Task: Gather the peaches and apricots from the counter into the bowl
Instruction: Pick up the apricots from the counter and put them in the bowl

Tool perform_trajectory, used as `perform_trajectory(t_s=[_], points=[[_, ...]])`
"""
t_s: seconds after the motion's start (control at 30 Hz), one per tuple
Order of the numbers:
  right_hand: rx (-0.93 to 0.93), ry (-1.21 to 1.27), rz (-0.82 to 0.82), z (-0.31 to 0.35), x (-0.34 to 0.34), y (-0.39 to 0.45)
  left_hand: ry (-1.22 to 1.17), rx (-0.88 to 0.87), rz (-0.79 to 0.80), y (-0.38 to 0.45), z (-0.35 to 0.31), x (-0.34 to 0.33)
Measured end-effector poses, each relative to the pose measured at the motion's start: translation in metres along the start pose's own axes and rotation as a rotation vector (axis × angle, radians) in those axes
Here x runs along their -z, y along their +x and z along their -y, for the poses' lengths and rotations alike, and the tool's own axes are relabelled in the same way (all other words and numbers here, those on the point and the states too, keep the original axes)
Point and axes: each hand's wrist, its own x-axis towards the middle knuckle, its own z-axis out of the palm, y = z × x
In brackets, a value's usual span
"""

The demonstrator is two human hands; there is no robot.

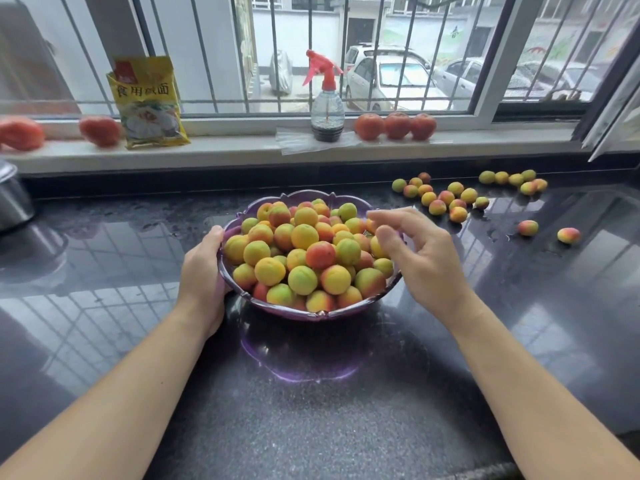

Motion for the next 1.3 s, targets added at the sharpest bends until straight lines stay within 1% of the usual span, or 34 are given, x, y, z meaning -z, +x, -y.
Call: perform_trajectory(t_s=[0.07,0.1,0.17,0.2,0.27,0.33,0.37,0.43,0.5,0.53,0.67,0.77,0.83,0.97,1.07,1.17,1.23,1.3], points=[[-0.084,-0.007,-0.164,-0.013,0.007,0.006,-0.007,-0.013,0.003,-0.001,0.000,0.000],[-0.145,-0.050,-0.243,-0.023,0.011,0.009,-0.013,-0.019,0.010,-0.001,0.000,0.001],[-0.259,-0.242,-0.344,-0.050,0.024,0.016,-0.019,-0.031,0.026,-0.002,0.000,0.002],[-0.302,-0.365,-0.364,-0.065,0.031,0.018,-0.017,-0.035,0.035,-0.002,0.000,0.003],[-0.394,-0.529,-0.369,-0.089,0.045,0.023,-0.017,-0.034,0.049,-0.001,0.001,0.004],[-0.474,-0.587,-0.377,-0.102,0.055,0.029,-0.020,-0.043,0.054,0.000,0.002,0.004],[-0.486,-0.617,-0.378,-0.107,0.059,0.033,-0.021,-0.052,0.055,0.000,0.002,0.004],[-0.442,-0.712,-0.356,-0.116,0.065,0.041,-0.025,-0.066,0.058,0.000,0.002,0.004],[-0.392,-0.800,-0.311,-0.124,0.068,0.051,-0.022,-0.078,0.049,0.001,0.003,0.004],[-0.396,-0.827,-0.277,-0.128,0.069,0.055,-0.018,-0.083,0.041,0.002,0.003,0.005],[-0.512,-0.887,-0.143,-0.136,0.068,0.067,0.003,-0.107,0.021,0.005,0.006,0.004],[-0.554,-0.949,-0.125,-0.139,0.067,0.073,-0.007,-0.112,0.019,0.006,0.009,0.003],[-0.557,-0.986,-0.146,-0.138,0.067,0.074,-0.015,-0.115,0.023,0.007,0.011,0.002],[-0.567,-0.938,-0.218,-0.129,0.064,0.071,-0.009,-0.128,0.032,0.010,0.011,0.005],[-0.494,-0.841,-0.237,-0.119,0.062,0.062,-0.008,-0.115,0.031,0.010,0.010,0.005],[-0.412,-0.604,-0.245,-0.107,0.057,0.054,-0.017,-0.110,0.021,0.009,0.010,0.005],[-0.346,-0.477,-0.274,-0.092,0.052,0.047,-0.029,-0.104,0.020,0.009,0.010,0.005],[-0.297,-0.339,-0.267,-0.074,0.045,0.037,-0.024,-0.109,0.020,0.008,0.010,0.004]])
